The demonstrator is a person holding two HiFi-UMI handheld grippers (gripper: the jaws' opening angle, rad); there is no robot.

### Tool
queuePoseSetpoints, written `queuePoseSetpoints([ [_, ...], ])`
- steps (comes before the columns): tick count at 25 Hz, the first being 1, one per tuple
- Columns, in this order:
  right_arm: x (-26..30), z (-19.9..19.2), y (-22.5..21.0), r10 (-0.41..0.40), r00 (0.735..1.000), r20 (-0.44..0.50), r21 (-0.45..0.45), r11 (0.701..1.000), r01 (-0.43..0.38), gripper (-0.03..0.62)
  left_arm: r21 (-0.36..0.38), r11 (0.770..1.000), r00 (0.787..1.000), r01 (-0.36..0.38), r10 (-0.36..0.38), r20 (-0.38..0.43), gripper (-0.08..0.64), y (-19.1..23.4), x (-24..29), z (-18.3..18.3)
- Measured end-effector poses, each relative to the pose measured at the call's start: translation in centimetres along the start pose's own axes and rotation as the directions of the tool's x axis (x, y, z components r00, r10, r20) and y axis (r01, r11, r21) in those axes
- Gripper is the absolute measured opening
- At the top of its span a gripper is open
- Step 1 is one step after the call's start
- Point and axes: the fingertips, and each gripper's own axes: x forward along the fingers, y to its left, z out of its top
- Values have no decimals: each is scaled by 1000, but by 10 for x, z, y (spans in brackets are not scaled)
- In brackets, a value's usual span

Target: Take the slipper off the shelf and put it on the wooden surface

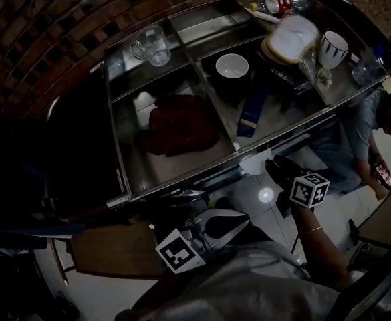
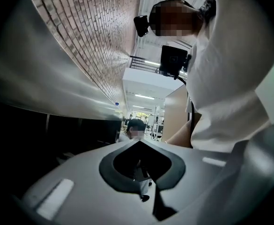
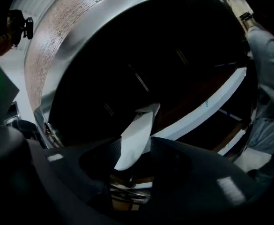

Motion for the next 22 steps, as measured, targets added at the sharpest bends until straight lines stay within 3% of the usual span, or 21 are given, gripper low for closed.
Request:
queuePoseSetpoints([
  [4,22,-4,-14,-21,1000,5,83,996,20,183,-34,999,1000,11,-11,-10,-5,14,-2,-1],
  [5,25,-4,-15,-21,1000,6,88,996,20,166,-37,999,1000,10,-11,-15,-6,18,-2,-2],
  [6,28,-3,-15,-20,1000,7,88,996,19,107,-42,999,1000,8,-9,-21,-5,21,-3,-3],
  [11,21,8,2,28,998,64,146,989,-37,41,-32,999,999,-11,10,-31,-5,27,-6,-2],
  [16,-6,20,31,72,991,113,189,978,-93,32,1,997,997,-77,77,-22,-6,21,-11,2],
  [22,-67,3,56,108,990,95,151,981,-121,31,-10,993,993,-117,117,-11,-5,-25,-18,5],
])
